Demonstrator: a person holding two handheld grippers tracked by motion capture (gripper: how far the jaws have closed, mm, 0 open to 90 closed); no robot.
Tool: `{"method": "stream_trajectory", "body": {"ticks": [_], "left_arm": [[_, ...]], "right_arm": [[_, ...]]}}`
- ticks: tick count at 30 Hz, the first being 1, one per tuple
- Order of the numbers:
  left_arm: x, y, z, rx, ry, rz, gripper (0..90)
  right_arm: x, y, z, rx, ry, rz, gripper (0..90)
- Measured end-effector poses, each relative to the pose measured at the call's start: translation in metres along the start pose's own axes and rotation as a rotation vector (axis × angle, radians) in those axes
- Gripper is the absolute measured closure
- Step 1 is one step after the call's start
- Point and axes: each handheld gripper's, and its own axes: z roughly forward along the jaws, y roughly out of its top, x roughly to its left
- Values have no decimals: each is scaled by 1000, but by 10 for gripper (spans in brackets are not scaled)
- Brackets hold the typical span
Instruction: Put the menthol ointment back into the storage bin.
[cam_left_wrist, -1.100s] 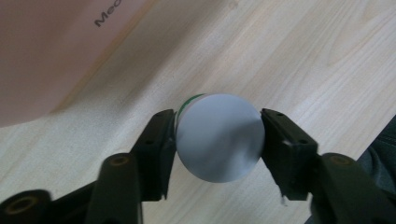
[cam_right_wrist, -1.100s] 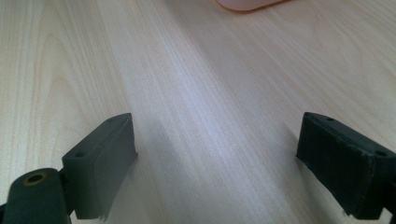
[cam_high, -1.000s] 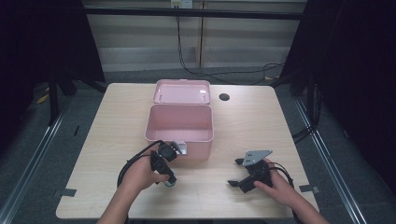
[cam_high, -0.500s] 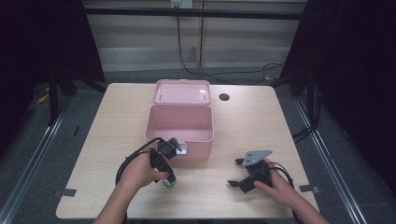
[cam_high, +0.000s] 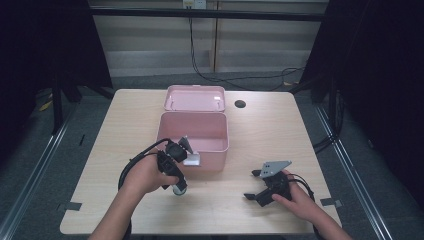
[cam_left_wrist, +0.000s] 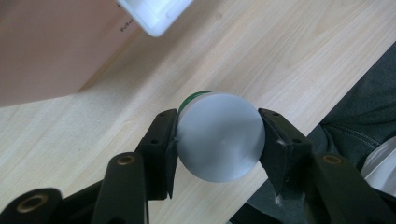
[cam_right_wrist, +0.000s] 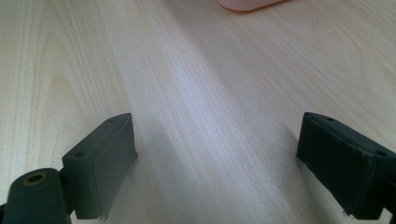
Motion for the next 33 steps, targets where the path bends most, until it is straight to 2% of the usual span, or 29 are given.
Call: {"method": "stream_trajectory", "body": {"ticks": [19, 26, 33], "left_arm": [[-3, 16, -31, -19, -5, 13, 501], [-3, 24, -44, -39, -10, 1, 501], [-3, 31, -54, -30, -15, 8, 501]], "right_arm": [[0, 0, 0, -1, 3, 1, 109], [0, 0, 0, 0, 1, 1, 109], [0, 0, 0, 2, 0, 0, 109]]}}
